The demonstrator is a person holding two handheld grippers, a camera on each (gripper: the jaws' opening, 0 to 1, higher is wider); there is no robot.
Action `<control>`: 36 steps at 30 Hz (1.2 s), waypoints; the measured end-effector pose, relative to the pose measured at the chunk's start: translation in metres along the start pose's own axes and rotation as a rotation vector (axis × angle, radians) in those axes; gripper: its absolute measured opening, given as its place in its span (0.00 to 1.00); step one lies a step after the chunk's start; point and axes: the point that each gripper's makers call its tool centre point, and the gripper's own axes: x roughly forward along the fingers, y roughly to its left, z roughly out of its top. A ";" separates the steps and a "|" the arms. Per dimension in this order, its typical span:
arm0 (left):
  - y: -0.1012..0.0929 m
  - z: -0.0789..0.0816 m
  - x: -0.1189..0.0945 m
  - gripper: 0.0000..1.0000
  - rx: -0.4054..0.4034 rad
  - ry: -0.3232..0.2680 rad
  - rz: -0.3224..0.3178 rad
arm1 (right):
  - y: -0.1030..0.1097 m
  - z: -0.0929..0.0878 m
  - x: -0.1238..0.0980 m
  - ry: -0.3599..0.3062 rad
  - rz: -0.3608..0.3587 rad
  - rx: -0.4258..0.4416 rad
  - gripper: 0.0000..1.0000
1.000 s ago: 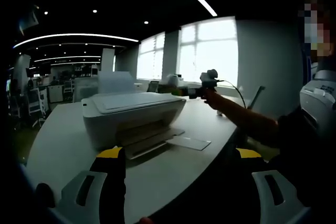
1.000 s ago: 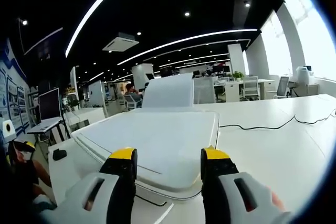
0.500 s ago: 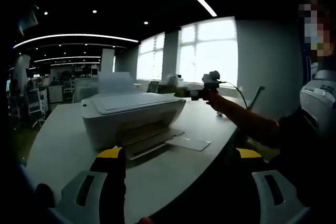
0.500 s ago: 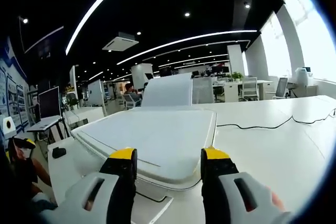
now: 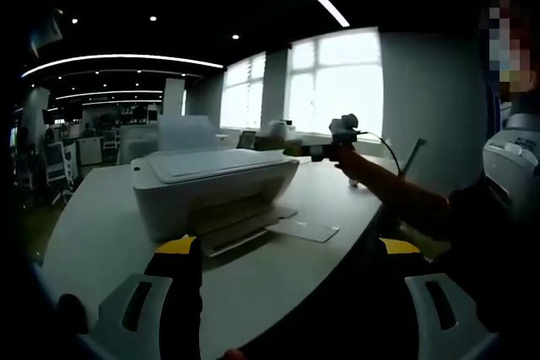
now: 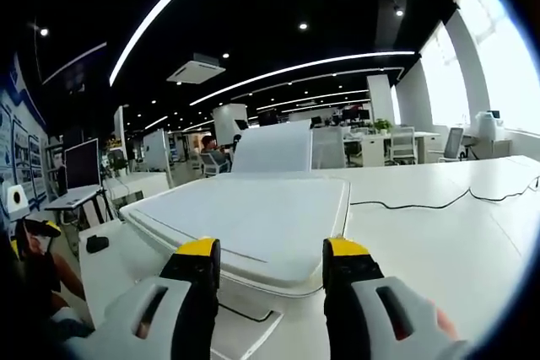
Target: Remove the paper from the printer output slot and place it on top of the printer
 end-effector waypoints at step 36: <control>0.000 0.002 -0.002 0.87 0.005 -0.005 0.003 | 0.012 -0.003 -0.028 -0.029 0.017 -0.007 0.45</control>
